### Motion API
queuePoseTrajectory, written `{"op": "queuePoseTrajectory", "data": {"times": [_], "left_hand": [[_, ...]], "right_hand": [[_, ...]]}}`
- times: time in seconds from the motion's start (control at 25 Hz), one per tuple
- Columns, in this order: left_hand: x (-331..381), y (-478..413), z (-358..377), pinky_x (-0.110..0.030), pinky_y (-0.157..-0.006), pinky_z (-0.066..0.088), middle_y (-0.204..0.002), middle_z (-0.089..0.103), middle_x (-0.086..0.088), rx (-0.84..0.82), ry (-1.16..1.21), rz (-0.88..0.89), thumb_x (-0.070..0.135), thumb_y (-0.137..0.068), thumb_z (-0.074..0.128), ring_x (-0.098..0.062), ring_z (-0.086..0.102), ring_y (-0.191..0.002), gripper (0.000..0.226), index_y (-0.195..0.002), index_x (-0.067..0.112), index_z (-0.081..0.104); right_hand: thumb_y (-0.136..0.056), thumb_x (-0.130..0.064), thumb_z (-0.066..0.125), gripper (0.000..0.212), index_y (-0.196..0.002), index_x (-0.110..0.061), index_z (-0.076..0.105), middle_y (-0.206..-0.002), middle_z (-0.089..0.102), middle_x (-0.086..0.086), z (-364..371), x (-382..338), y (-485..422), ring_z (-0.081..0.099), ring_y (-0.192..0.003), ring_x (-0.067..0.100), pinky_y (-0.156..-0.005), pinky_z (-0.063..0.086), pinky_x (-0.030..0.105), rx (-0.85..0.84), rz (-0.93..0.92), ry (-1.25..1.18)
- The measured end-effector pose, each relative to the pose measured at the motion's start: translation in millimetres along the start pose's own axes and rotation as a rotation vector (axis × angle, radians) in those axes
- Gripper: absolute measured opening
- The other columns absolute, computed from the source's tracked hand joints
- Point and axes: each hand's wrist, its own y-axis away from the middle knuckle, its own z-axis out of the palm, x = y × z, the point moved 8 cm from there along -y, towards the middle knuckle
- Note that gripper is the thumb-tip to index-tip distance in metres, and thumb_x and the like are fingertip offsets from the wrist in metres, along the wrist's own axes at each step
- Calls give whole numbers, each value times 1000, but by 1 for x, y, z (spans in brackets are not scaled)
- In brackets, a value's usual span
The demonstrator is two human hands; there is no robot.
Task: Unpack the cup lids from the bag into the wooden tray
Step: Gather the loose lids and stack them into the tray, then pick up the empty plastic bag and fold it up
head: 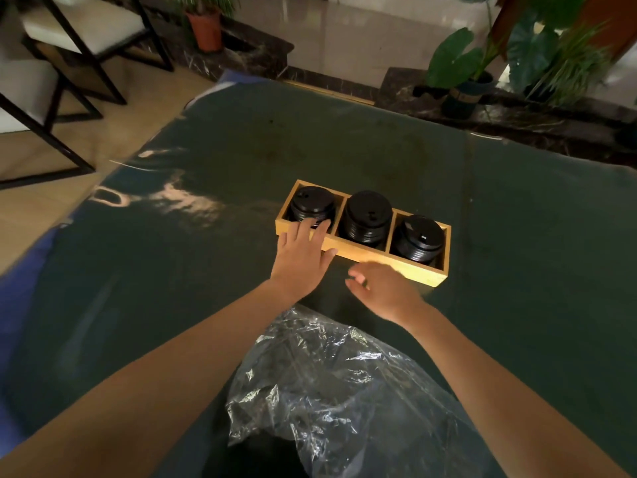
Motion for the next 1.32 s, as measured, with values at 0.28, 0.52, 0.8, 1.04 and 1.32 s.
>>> {"op": "queuePoseTrajectory", "data": {"times": [0.28, 0.52, 0.8, 1.04, 1.32], "left_hand": [[-76, 101, 27, -44, -91, 46, -117, 60, -14, -159, 222, -367, 46, -95, 40, -29, 56, -106, 48, -129, 12, 46], [-95, 161, 51, -26, -62, 54, -85, 64, -5, -533, 779, -680, 61, -92, 30, -15, 62, -71, 51, -107, 17, 51], [-71, 80, -61, -22, -63, 52, -83, 67, 0, -299, 1019, -386, 33, -97, 46, -8, 63, -68, 23, -108, 18, 60], [-59, 28, -156, -41, -92, 50, -124, 60, -15, -39, 1484, -305, 37, -96, 43, -28, 61, -109, 48, -137, 12, 43], [21, 32, -179, -26, -77, 57, -118, 68, 5, -403, 1273, -16, 75, -69, 53, -14, 68, -103, 71, -126, 33, 51]], "right_hand": [[-91, -36, 54, 20, -90, -18, 63, -81, 68, -1, 89, 8, 36, 67, -71, 10, -64, 57, 20, -631, 206, -209], [-95, -11, 50, 14, -93, -6, 63, -85, 72, 11, 71, 0, 35, 71, -62, 16, -55, 58, 23, -450, 273, -522], [-98, -14, 47, 19, -90, -6, 62, -76, 74, 7, -28, -5, 24, 69, -55, 16, -52, 55, 25, -169, 273, -825], [-98, -22, 43, 24, -98, -9, 63, -85, 75, 6, -133, -11, 52, 71, -68, 18, -58, 56, 24, 312, 144, -1252], [-99, -29, 41, 28, -99, -15, 65, -93, 75, -1, -177, -32, 92, 72, -81, 14, -62, 56, 19, 687, 120, -1276]]}}
